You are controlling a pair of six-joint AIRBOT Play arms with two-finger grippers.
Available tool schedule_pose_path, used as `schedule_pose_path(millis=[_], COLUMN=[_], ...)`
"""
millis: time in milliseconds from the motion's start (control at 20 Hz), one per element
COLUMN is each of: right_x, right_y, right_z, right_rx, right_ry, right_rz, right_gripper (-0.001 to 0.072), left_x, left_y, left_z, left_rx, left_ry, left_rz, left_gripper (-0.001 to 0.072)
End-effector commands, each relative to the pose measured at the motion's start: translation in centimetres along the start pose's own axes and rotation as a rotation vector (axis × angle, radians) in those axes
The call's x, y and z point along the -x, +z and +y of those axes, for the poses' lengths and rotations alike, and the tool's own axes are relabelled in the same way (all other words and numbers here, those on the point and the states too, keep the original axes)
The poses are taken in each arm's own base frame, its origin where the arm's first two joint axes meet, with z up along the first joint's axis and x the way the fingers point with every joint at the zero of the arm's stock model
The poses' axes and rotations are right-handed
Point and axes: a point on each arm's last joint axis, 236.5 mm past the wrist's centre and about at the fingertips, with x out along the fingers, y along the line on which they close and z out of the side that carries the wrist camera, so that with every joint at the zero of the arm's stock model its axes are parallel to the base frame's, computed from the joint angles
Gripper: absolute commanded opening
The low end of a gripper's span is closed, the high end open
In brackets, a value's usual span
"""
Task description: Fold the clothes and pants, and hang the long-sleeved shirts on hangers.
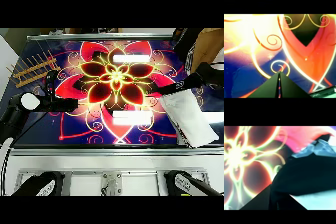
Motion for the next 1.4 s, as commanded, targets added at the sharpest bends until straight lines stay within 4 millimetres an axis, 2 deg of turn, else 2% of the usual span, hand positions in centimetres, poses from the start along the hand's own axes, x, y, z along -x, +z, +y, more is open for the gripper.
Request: schedule_pose_path(millis=[0, 200, 350, 650, 800, 950, 1350], right_x=[3.5, 6.4, 7.2, 5.4, 5.0, 5.2, 5.3], right_y=[-0.5, -2.3, -4.8, -11.4, -14.1, -15.1, -15.2], right_z=[-2.8, -5.1, -8.0, -12.6, -14.8, -16.2, -16.4], right_rx=[-0.036, -0.030, -0.034, -0.096, -0.103, -0.096, -0.101], right_ry=[-0.146, -0.283, -0.400, -0.522, -0.583, -0.633, -0.644], right_rz=[-0.006, 0.034, 0.117, 0.303, 0.369, 0.394, 0.397], right_gripper=[0.0011, 0.0012, 0.0012, 0.0012, 0.0012, 0.0012, 0.0013], left_x=[0.0, 0.0, 0.0, 0.0, 0.1, 0.1, 0.1], left_y=[-0.1, -0.5, -0.5, -1.3, -1.8, -1.8, -1.8], left_z=[0.0, 0.0, 0.0, 0.0, 0.0, 0.0, 0.0], left_rx=[-0.001, -0.001, -0.001, -0.002, -0.003, -0.003, -0.003], left_ry=[0.000, 0.000, 0.000, -0.001, 0.000, 0.000, 0.000], left_rz=[0.002, 0.020, 0.020, 0.056, 0.076, 0.077, 0.076], left_gripper=[0.0007, 0.0007, 0.0007, 0.0007, 0.0007, 0.0007, 0.0007])
